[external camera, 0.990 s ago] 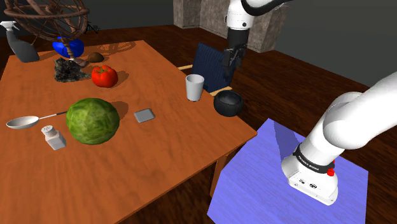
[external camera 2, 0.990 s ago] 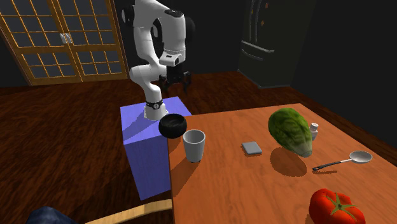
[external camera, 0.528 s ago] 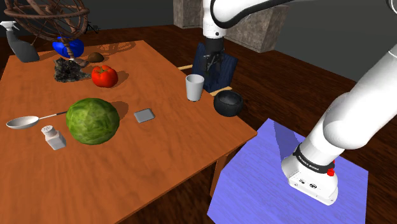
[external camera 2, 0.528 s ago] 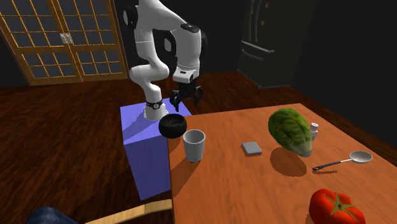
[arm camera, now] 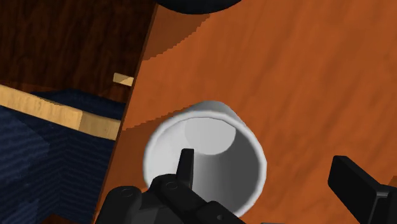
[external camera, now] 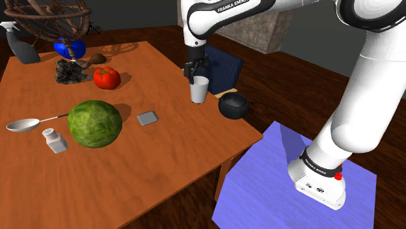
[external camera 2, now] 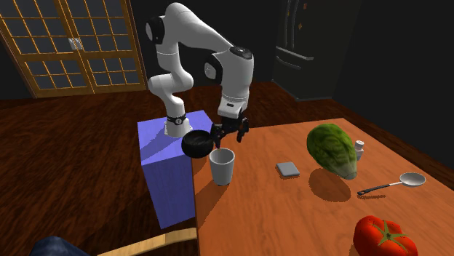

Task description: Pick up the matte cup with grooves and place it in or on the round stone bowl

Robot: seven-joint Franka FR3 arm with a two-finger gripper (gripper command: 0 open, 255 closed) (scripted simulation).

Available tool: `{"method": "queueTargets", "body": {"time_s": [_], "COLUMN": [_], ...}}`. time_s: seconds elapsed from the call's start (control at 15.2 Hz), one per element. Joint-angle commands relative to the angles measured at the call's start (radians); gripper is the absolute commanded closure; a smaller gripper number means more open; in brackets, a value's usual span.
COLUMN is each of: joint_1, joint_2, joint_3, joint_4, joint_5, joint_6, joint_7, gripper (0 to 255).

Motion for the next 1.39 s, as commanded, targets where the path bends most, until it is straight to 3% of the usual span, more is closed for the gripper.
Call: {"method": "queueTargets", "body": {"time_s": [0.0, 0.53, 1.06, 1.12, 1.32], "joint_1": [0.012, 0.011, 0.011, 0.011, 0.011], "joint_2": [0.085, 0.119, 0.119, 0.119, 0.119], "joint_3": [0.0, -0.006, -0.006, -0.006, -0.006], "joint_4": [0.084, 0.024, 0.025, 0.025, 0.025], "joint_5": [-0.022, -0.033, -0.033, -0.033, -0.033], "joint_6": [-0.003, 0.089, 0.089, 0.089, 0.089], "joint_7": [0.014, 0.022, 0.022, 0.022, 0.022], "gripper": [0, 0, 0, 255, 255]}}
